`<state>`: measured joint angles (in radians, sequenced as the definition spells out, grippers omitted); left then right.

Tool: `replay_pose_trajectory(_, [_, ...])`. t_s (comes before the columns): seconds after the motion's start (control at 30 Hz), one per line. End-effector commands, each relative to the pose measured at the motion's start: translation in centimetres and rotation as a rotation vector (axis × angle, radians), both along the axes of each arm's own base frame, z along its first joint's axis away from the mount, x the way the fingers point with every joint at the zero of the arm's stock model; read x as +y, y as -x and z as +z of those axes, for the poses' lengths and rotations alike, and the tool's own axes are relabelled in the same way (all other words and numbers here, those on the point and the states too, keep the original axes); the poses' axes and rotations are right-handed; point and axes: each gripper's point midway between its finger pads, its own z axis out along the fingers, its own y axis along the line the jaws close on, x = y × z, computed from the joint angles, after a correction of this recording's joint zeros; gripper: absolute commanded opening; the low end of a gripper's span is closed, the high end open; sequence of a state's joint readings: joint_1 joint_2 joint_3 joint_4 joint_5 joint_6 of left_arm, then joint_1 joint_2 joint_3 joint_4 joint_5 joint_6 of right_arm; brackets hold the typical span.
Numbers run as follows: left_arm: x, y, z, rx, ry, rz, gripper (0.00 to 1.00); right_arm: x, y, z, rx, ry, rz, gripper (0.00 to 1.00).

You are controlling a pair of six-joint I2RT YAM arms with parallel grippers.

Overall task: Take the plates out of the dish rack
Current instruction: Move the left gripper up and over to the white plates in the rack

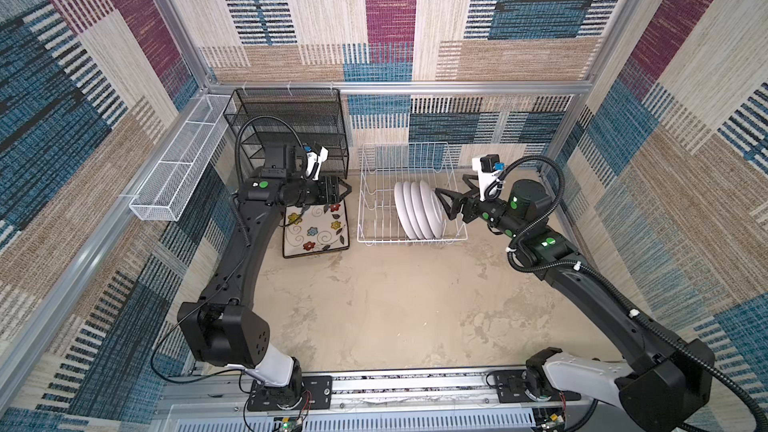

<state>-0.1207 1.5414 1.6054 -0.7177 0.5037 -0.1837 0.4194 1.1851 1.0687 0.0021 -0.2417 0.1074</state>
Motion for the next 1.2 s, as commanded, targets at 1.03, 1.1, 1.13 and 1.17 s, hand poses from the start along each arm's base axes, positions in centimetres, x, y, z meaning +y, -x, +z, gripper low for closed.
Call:
replay_pose_trajectory(1.03, [-15.1,-3.0,-9.2,0.127,0.055,0.059,0.51,-0.6,0.4,-2.3,0.075,0.022,-0.027,0.99])
replay_pose_trajectory(1.1, [-15.0,-3.1,-9.2,0.125,0.052,0.064,0.44,-0.6,0.4,-2.3,0.072,0.02,-0.028,0.99])
replay_pose_trajectory(1.13, [-14.9,-3.2,-9.2,0.122,0.049,0.065,0.42,-0.6,0.5,-2.3,0.07,0.02,-0.027,0.99])
replay_pose_trajectory(1.17, [-14.9,-3.2,-9.4,0.121,0.041,0.067,0.41,-0.6,0.4,-2.5,0.071,0.021,-0.023,0.99])
